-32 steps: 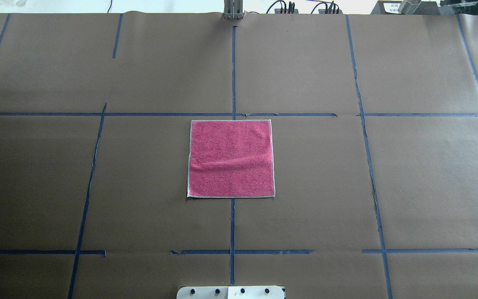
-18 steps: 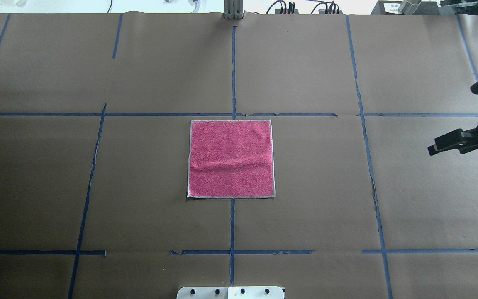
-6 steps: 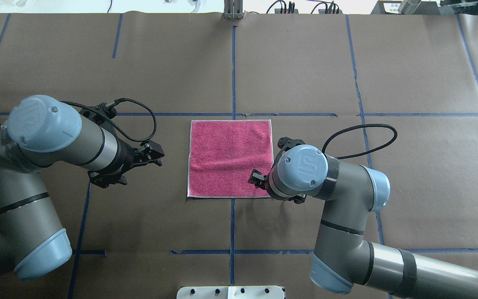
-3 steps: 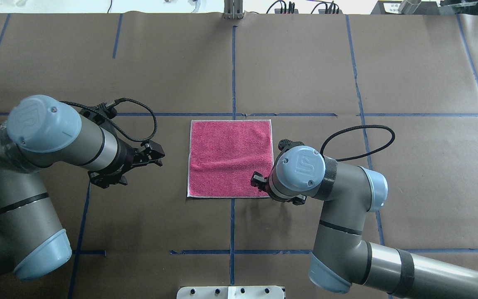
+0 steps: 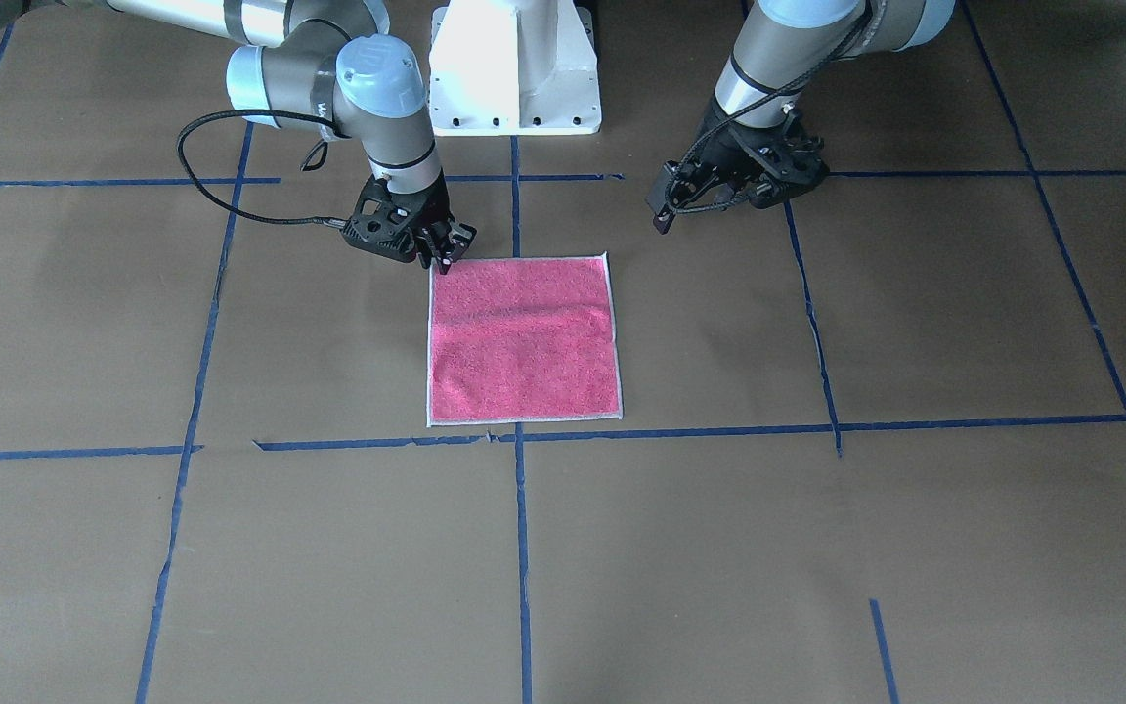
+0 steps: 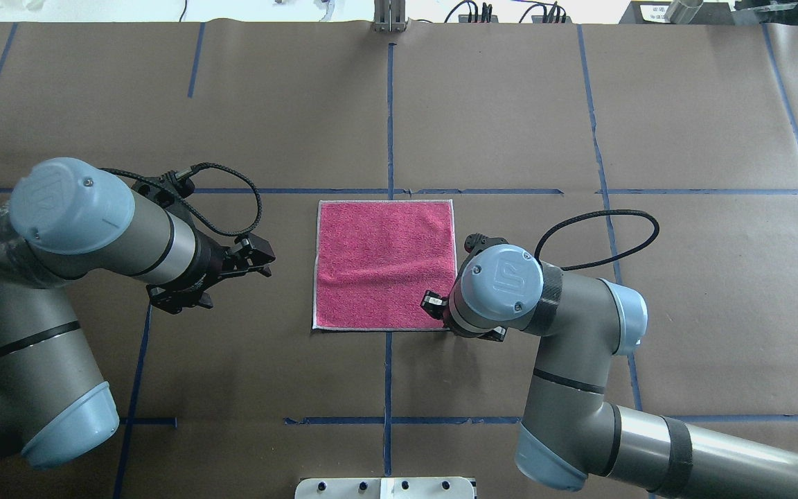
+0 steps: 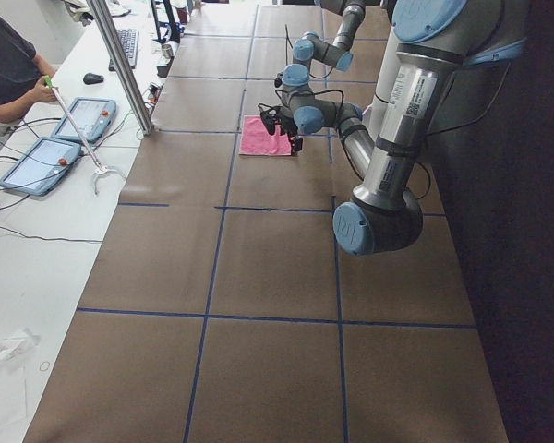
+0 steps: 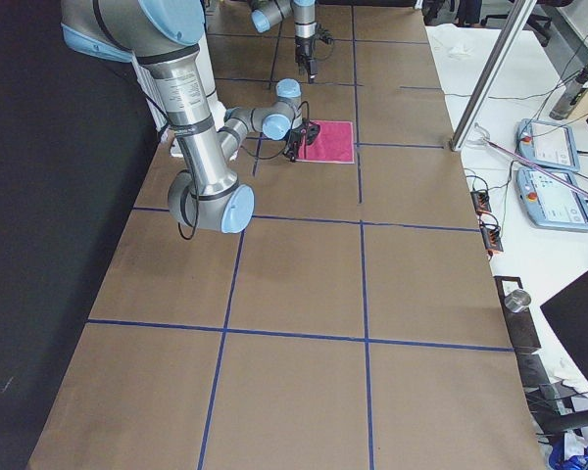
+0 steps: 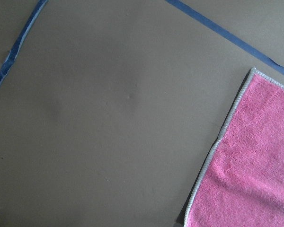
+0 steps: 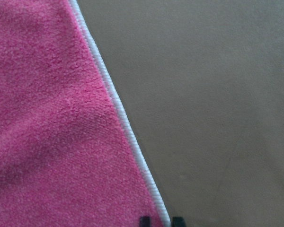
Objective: Fold towel twice with both arms
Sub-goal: 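Lower both grippers onto the towel's nearer corners and close them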
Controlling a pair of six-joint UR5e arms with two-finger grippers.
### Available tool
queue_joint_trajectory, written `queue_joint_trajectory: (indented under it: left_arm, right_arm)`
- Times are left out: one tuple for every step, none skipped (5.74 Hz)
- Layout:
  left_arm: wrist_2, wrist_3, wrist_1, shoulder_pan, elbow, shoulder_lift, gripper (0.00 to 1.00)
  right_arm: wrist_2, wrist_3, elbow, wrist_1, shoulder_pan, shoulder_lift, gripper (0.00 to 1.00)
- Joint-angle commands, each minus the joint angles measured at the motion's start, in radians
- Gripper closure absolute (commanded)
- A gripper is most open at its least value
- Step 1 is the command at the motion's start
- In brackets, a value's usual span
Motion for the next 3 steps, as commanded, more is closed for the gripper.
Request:
queue_joint_trajectory:
  left_arm:
    - [0.001,-0.002,0.0,0.003,0.005,0.0,0.0]
    - [0.038,-0.039,0.0,0.046,0.01,0.0,0.0]
    - [0.113,-0.092,0.0,0.117,0.037,-0.033,0.0]
  right_arm:
    - [0.009,-0.001,0.02,-0.002,0.0,-0.008,0.97]
    - [0.038,-0.001,0.049,-0.002,0.007,-0.014,0.97]
    - [0.039,-0.001,0.05,-0.002,0.006,-0.02,0.97]
